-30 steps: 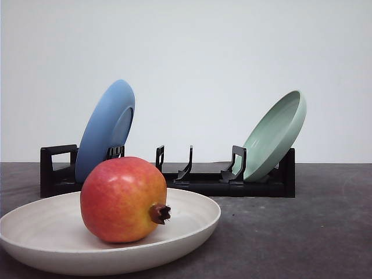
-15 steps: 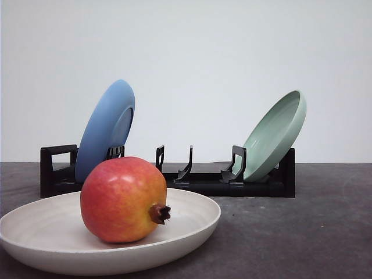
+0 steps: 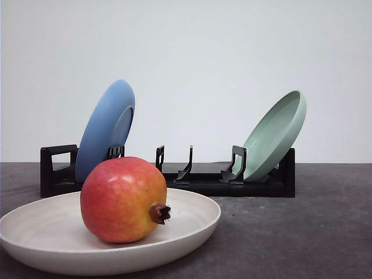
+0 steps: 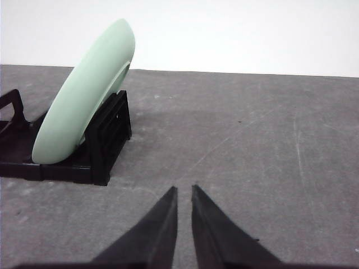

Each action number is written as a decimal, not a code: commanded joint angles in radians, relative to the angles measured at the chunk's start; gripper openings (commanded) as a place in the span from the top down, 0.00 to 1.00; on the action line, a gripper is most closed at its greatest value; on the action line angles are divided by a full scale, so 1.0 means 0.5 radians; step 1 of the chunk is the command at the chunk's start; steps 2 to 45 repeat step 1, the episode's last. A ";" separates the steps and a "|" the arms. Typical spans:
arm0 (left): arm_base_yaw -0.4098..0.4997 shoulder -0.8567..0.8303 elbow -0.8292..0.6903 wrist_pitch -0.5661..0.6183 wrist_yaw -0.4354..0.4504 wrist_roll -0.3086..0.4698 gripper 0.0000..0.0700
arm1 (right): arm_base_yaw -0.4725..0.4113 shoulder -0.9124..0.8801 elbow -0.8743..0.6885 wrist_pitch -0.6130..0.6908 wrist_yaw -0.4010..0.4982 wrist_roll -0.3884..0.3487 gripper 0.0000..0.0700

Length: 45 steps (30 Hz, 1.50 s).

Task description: Place pomegranate in white plate

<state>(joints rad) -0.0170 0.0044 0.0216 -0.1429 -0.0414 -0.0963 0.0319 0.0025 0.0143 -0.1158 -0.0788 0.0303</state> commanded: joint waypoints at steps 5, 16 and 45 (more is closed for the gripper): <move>0.000 -0.003 -0.019 0.016 0.007 0.002 1.00 | -0.001 0.002 -0.008 0.023 0.002 0.005 0.94; 0.000 -0.003 -0.019 0.016 0.007 0.002 1.00 | -0.001 0.002 -0.008 0.023 0.002 0.005 0.94; 0.000 -0.003 -0.019 0.016 0.007 0.002 1.00 | -0.001 0.002 -0.008 0.023 0.002 0.005 0.94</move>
